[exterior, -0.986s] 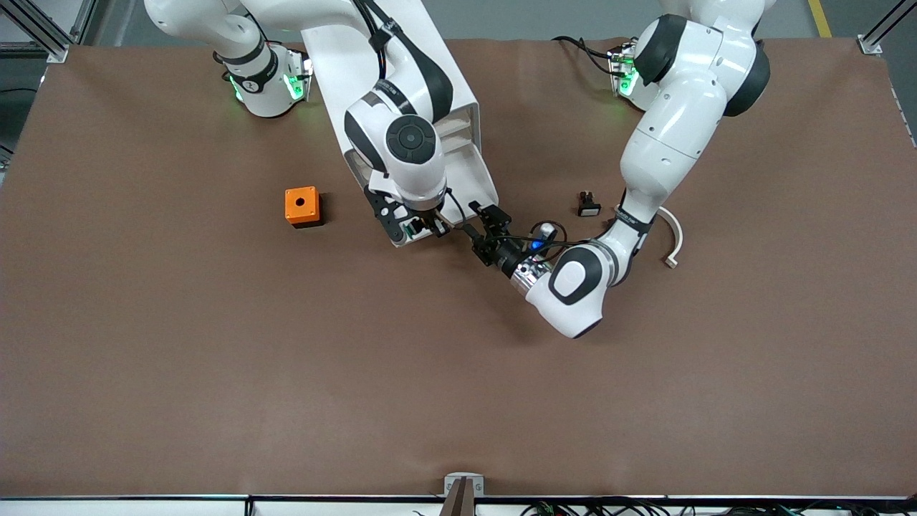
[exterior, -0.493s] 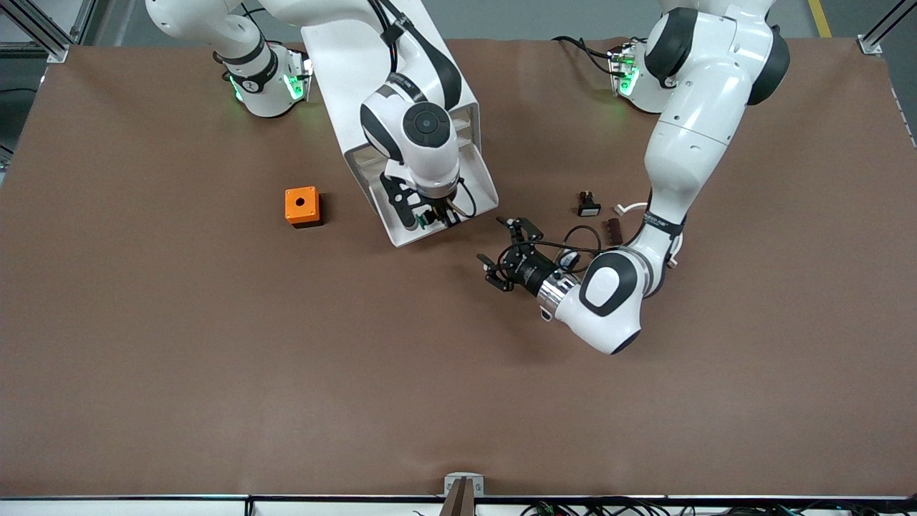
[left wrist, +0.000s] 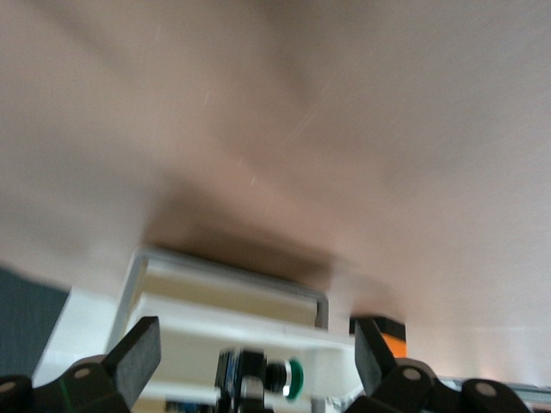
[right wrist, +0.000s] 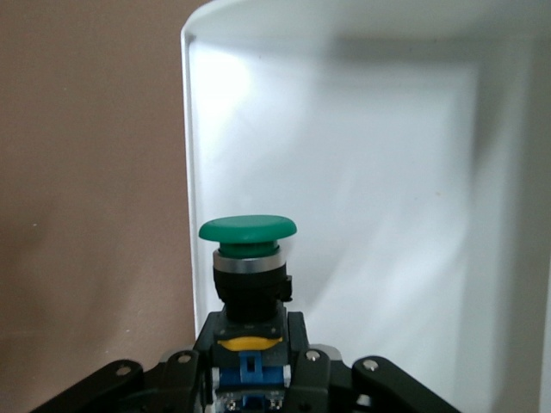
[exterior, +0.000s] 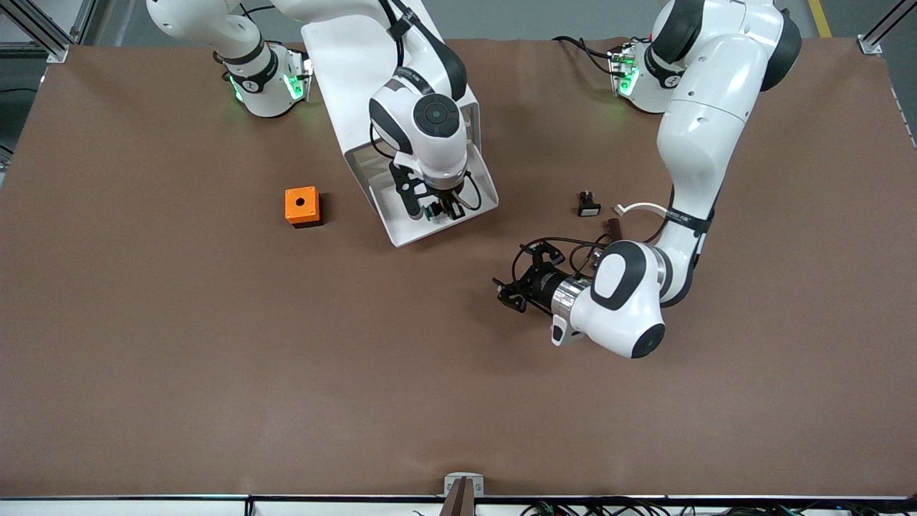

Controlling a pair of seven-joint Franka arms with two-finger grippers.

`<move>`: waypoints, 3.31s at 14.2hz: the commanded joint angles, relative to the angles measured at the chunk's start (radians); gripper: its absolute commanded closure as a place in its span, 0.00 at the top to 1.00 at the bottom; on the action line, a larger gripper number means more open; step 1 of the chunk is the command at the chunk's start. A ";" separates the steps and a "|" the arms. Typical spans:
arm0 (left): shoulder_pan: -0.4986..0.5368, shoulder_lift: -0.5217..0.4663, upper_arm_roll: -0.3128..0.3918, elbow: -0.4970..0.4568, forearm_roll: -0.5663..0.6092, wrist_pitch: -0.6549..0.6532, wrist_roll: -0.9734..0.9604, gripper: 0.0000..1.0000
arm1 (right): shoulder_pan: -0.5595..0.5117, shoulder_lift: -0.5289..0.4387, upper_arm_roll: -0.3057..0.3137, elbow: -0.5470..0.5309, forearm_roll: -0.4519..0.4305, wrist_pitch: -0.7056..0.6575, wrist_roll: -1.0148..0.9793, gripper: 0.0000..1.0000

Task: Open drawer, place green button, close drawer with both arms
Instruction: 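Lower the green button into the drawer while the left gripper withdraws, then open the right gripper and withdraw it from the drawer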

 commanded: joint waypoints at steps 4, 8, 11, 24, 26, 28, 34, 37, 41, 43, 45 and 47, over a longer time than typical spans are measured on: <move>0.005 -0.050 0.013 -0.010 0.059 0.096 0.097 0.99 | 0.031 -0.007 -0.008 -0.036 0.004 0.037 0.052 0.00; 0.005 -0.050 0.035 -0.012 0.057 0.096 0.097 0.99 | 0.039 0.014 -0.009 -0.037 0.004 0.031 0.061 0.00; 0.005 -0.050 0.039 -0.012 0.057 0.096 0.100 0.99 | 0.039 0.017 -0.009 -0.036 0.004 0.026 0.063 0.01; 0.000 -0.050 0.039 -0.015 0.059 0.096 0.098 0.99 | -0.148 0.011 -0.012 0.308 -0.021 -0.399 -0.459 1.00; 0.000 -0.050 0.039 -0.017 0.059 0.096 0.098 0.99 | -0.226 -0.004 -0.014 0.325 -0.025 -0.439 -0.669 1.00; 0.000 -0.049 0.039 -0.017 0.059 0.095 0.097 0.99 | -0.297 -0.024 -0.017 0.325 -0.033 -0.446 -0.880 1.00; -0.003 -0.049 0.039 -0.017 0.060 0.095 0.097 0.99 | -0.584 -0.130 -0.017 0.325 -0.035 -0.500 -1.531 1.00; -0.003 -0.049 0.039 -0.017 0.060 0.096 0.098 0.99 | -0.722 -0.180 -0.017 0.326 -0.036 -0.557 -1.812 1.00; -0.007 -0.050 0.044 -0.017 0.083 0.099 0.103 0.99 | -0.839 -0.234 -0.019 0.332 -0.042 -0.627 -1.971 1.00; -0.012 -0.050 0.044 -0.017 0.097 0.117 0.104 0.99 | -0.848 -0.253 -0.019 0.341 -0.088 -0.643 -1.976 1.00; -0.023 -0.050 0.038 -0.021 0.150 0.168 0.104 0.99 | -0.843 -0.253 -0.011 0.366 -0.174 -0.646 -1.976 1.00; -0.044 -0.050 0.038 -0.021 0.194 0.194 0.094 0.99 | -0.848 -0.248 -0.014 0.371 -0.185 -0.658 -1.996 1.00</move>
